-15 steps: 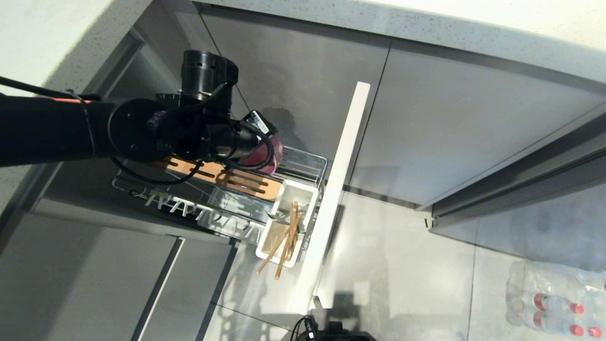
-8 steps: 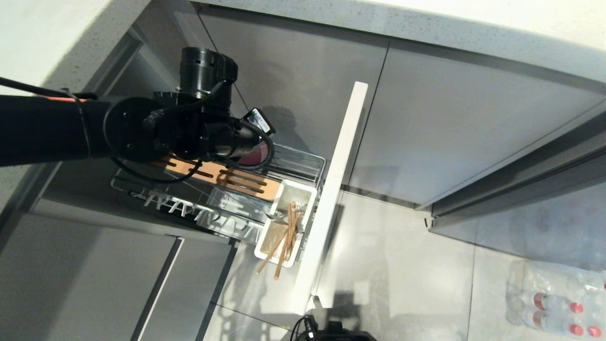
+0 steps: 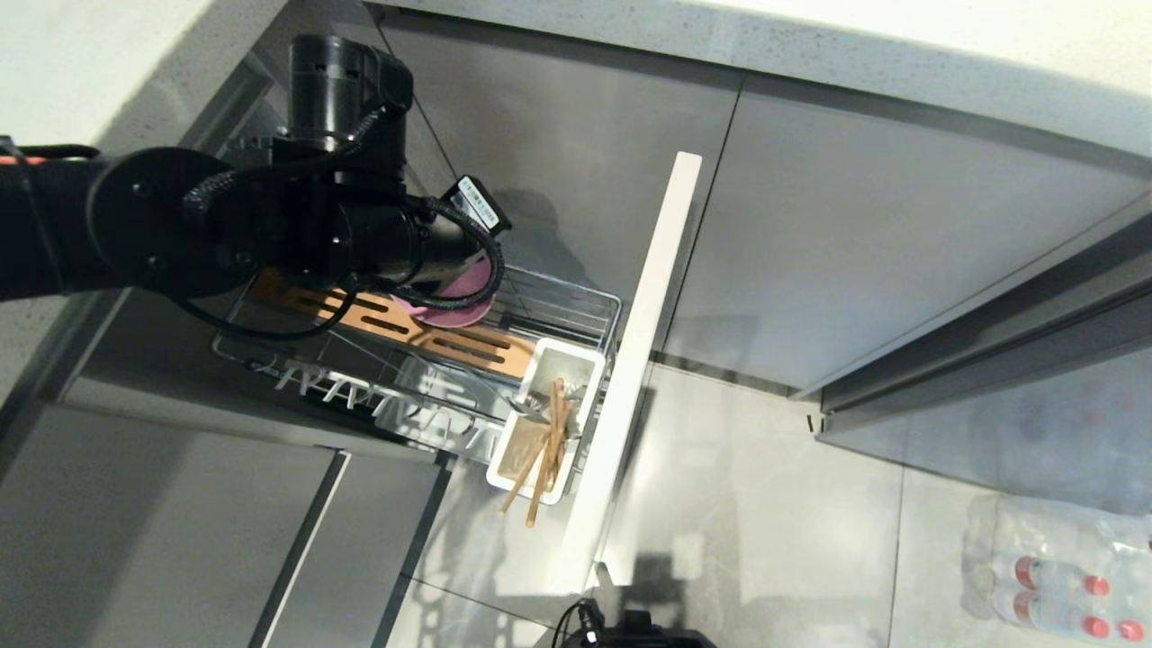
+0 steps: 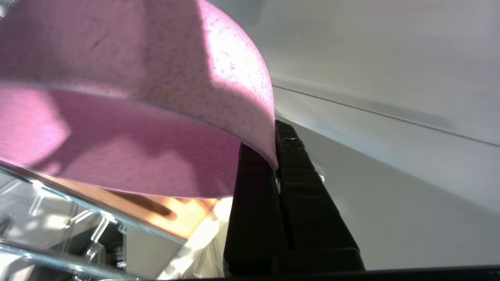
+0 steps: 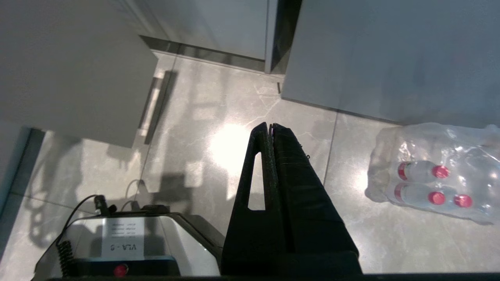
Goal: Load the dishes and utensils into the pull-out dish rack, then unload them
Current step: Take the bowl out of the cupboard
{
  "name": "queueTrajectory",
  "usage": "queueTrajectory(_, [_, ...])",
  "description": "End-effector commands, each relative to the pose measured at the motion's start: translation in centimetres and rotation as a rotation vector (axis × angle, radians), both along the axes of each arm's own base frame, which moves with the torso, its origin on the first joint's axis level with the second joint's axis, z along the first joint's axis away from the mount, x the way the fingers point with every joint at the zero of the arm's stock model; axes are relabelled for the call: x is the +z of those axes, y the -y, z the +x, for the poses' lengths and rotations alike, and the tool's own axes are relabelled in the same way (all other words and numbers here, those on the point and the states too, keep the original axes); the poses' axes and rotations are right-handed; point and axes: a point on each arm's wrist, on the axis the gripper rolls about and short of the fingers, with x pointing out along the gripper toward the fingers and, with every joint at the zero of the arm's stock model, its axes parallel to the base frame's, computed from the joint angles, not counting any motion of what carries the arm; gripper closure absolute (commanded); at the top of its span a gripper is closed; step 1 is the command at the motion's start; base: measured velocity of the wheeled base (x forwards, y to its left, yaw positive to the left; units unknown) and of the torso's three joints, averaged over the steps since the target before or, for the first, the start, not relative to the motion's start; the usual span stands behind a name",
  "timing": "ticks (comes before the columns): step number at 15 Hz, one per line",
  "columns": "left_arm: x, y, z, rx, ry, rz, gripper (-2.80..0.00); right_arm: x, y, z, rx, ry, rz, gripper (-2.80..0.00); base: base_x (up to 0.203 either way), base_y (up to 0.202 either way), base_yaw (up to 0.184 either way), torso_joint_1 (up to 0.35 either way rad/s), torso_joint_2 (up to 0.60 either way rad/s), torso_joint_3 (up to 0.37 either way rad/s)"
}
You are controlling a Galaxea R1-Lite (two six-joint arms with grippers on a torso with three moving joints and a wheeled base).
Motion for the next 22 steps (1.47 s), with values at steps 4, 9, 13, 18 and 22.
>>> queueTrajectory(4, [5.8,-2.0,-8.1,-0.098,0.161,-0.107,0.00,0.0,0.0,0.0,-0.001,0.000,0.000,0.00,0.000,0.000,0.000,0.000,0.00,0.000])
queueTrajectory(9, [10.0,-5.9,-16.4,-0.208,0.336,-0.175,0.00,0.0,0.0,0.0,0.000,0.001,0.000,0.00,0.000,0.000,0.000,0.000,0.00,0.000])
queueTrajectory(13, [12.1,-10.7,-21.4,-0.206,0.524,-0.113,0.00,0.0,0.0,0.0,-0.001,0.001,0.000,0.00,0.000,0.000,0.000,0.000,0.00,0.000])
queueTrajectory(18, [13.0,-15.0,-24.2,0.046,0.660,0.093,0.00,0.0,0.0,0.0,0.000,0.000,0.000,0.00,0.000,0.000,0.000,0.000,0.00,0.000])
queueTrajectory(22, [13.1,-16.8,-27.3,0.260,0.646,0.288,0.00,0.0,0.0,0.0,0.000,-0.001,0.001,0.00,0.000,0.000,0.000,0.000,0.00,0.000])
